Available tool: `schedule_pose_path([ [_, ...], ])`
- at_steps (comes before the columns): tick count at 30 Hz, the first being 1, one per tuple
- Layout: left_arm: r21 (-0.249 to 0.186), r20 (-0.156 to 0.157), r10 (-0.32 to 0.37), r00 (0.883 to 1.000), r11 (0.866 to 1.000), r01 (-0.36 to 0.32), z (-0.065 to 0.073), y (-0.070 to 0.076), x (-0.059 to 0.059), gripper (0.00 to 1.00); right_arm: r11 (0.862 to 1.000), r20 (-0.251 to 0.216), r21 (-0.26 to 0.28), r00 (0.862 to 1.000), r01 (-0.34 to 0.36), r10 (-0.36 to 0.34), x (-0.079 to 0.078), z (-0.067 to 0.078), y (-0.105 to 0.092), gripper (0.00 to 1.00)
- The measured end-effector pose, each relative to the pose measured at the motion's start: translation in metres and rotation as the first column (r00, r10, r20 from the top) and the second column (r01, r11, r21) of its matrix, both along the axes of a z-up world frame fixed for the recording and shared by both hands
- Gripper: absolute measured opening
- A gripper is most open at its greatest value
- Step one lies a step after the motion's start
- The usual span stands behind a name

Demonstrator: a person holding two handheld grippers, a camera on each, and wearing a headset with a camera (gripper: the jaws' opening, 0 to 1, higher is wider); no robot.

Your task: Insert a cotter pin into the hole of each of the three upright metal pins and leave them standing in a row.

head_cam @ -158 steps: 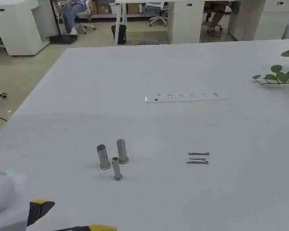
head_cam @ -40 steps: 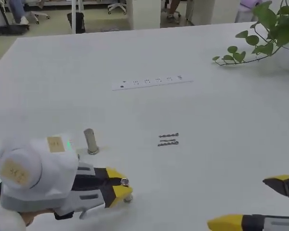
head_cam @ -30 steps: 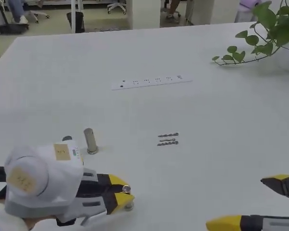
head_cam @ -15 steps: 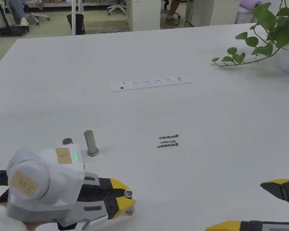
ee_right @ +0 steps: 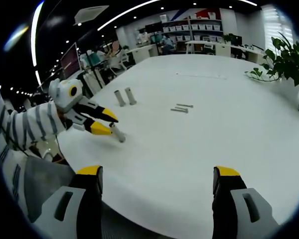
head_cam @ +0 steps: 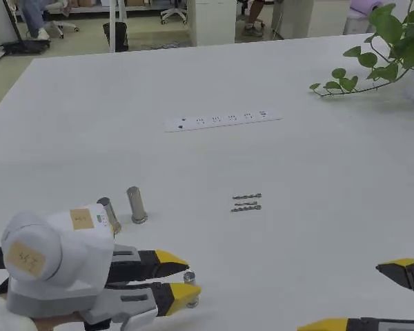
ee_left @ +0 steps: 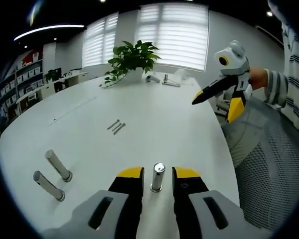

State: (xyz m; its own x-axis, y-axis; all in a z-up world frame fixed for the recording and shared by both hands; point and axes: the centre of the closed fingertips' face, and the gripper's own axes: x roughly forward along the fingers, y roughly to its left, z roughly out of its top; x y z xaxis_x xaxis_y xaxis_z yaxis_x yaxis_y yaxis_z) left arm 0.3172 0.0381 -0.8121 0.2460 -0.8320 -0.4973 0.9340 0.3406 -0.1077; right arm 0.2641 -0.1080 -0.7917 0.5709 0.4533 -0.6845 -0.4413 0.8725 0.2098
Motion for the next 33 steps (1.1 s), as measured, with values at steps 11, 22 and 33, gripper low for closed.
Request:
schedule_pose_path([
  [11,-0.084,-0.015,0.092,0.996,0.992,-0.093,0.013,0.008,-0.012,0.83,1.0,0.005,-0.005,1.0,0.015,-0.015,-0.001,0.001,-0.011,0.92],
  [22,-0.072,-0.083,0.131,0.988,0.988,-0.137,0.01,0.019,-0.037,0.99,0.999,0.028,0.0,0.999,0.032,-0.032,0.001,0.01,-0.018,0.92],
  [33,-0.097,-0.083,0.227,0.97,0.967,-0.234,0.017,0.032,-0.035,0.99,0.995,-0.014,-0.082,0.998,-0.062,0.061,0.002,0.002,-0.02,0.92],
])
